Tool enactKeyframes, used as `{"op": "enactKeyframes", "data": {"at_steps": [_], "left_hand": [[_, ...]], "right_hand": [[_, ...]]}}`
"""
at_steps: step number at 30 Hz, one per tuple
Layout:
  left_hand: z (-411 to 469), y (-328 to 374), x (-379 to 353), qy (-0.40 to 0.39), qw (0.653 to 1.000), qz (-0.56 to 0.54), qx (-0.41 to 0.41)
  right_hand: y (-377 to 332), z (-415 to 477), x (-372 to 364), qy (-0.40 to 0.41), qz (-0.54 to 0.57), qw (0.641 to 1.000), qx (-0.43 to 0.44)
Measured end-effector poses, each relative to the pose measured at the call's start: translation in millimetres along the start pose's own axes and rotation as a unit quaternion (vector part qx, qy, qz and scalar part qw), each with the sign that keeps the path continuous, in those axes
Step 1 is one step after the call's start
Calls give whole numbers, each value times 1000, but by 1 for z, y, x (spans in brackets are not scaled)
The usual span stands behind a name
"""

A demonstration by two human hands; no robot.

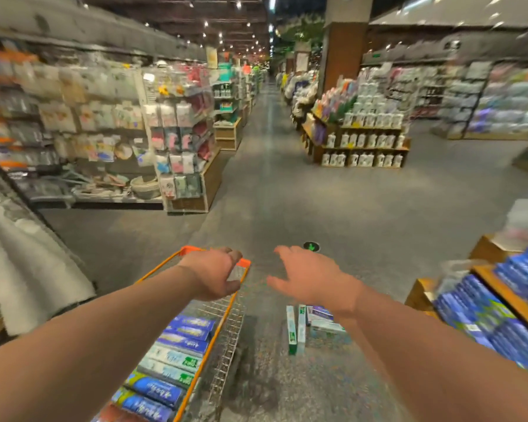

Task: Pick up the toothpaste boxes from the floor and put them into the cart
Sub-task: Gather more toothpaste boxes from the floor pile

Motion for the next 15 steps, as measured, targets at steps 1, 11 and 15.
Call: {"op": "enactKeyframes", "data": {"at_steps": [1,11,15], "left_hand": [[13,12,7,3,1000,-1,-1],[171,115,77,34,999,-30,-23],[229,134,90,25,999,-28,-39]], "right_hand": [[20,0,2,0,2,1000,-4],[208,41,30,-28,2,999,-34],[258,73,30,-46,16,998,-40]]}}
Point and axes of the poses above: each hand's wrist, its own z-axis towards the middle knuckle, its own x-axis out of the back of the hand, y = z × x, the point moved 7 cm from there along z, towards the middle knuckle, and after that the axes turned 11 degrees about -y, right-handed, at the moved point
